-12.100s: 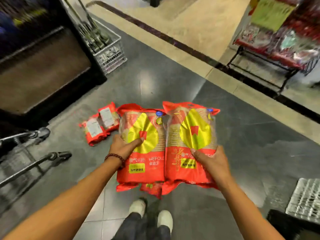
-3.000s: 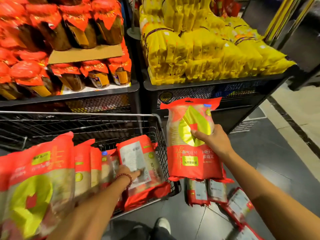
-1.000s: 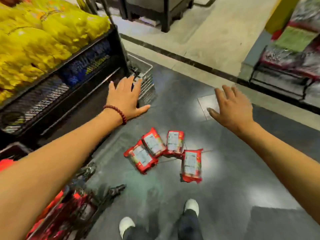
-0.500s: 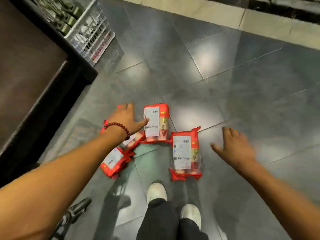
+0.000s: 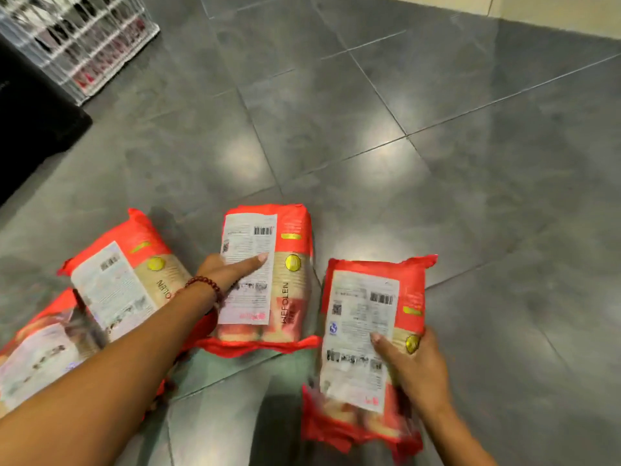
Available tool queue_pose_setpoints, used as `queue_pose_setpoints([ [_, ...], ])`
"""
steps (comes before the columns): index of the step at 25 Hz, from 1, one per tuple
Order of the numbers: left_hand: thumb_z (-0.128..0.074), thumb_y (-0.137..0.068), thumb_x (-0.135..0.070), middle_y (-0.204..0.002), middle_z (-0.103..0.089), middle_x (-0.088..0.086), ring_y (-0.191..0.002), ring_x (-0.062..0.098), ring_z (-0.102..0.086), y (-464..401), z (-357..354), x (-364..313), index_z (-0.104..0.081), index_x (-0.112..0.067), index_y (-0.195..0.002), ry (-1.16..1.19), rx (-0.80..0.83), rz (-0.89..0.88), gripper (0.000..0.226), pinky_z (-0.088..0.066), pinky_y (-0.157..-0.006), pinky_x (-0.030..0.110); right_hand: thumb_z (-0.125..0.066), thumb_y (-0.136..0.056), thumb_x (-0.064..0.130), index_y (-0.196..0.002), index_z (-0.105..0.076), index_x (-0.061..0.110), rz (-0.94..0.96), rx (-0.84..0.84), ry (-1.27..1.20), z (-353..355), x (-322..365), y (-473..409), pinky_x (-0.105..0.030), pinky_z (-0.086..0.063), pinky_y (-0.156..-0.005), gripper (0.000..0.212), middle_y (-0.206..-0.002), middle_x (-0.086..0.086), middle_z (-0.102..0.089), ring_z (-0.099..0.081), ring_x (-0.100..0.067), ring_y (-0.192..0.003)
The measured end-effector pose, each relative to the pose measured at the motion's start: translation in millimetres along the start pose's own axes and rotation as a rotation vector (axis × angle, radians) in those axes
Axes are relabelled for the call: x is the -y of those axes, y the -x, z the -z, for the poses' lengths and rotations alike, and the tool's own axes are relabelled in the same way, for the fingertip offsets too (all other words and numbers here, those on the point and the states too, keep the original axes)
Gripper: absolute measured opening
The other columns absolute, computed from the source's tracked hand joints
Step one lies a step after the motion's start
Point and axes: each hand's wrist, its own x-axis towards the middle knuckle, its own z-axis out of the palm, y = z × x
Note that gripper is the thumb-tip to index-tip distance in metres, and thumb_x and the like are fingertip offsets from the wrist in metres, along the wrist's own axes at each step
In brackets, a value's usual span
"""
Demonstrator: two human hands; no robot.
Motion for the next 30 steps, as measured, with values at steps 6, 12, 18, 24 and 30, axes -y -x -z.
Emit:
queue_pose_setpoints([
  [6, -0.078, -0.078, -0.021, -0.082, -0.069, -0.012, -0.059, -0.015, -0.062, 142, 48, -45, -0.069, -0.020, -0.099, 0.008, 0.114, -0.107, 0.023, -0.044, -0.056, 0.001, -0.083, -0.076, 0.025, -0.106, -0.055, 0.014, 0.055, 0.051, 0.107, 95, 107, 95, -0.022, -0.045, -0.058, 0.042, -0.086, 0.008, -0.068, -0.064, -0.004, -0.072],
  [12, -0.083, -0.058, -0.047, -0.100, -0.075, -0.007, -0.095, 0.008, -0.070, 342, 225, -149, -0.072, -0.020, -0.104, 0.212, -0.001, -0.077, 0.054, -0.053, -0.086, 0.022, -0.085, -0.074, 0.023, -0.105, -0.059, 0.013, 0.177, 0.221, 0.142, 179, 294, 260, -0.025, -0.057, -0.065, 0.041, -0.085, 0.006, -0.072, -0.069, -0.010, -0.072],
  [18, -0.082, -0.061, -0.043, -0.101, -0.075, -0.007, -0.089, 0.002, -0.071, 562, 400, -215, -0.073, -0.023, -0.098, 0.386, -0.251, -0.122, 0.043, -0.054, -0.090, 0.034, -0.077, -0.045, 0.064, -0.109, -0.064, 0.016, 0.406, 0.401, 0.251, 206, 485, 422, -0.049, -0.059, -0.080, 0.081, -0.093, 0.000, -0.078, -0.075, -0.021, -0.082],
  [24, -0.073, -0.037, -0.065, -0.101, -0.075, -0.001, -0.096, 0.014, -0.070, 718, 522, -187, -0.074, -0.016, -0.103, 0.534, -0.609, -0.112, 0.081, -0.053, -0.093, 0.032, -0.085, -0.072, 0.030, -0.104, -0.061, 0.013, 0.707, 0.621, 0.294, 165, 611, 586, -0.033, -0.050, -0.068, 0.044, -0.096, -0.007, -0.071, -0.069, -0.023, -0.083],
  [30, -0.077, -0.050, -0.060, -0.101, -0.074, 0.000, -0.091, 0.014, -0.068, 870, 606, -72, -0.074, -0.022, -0.097, 0.641, -0.871, -0.013, 0.061, -0.051, -0.081, 0.024, -0.077, -0.048, 0.061, -0.099, -0.068, 0.016, 0.925, 0.804, 0.387, 54, 621, 744, -0.044, -0.059, -0.078, 0.069, -0.089, -0.001, -0.076, -0.073, -0.019, -0.080],
])
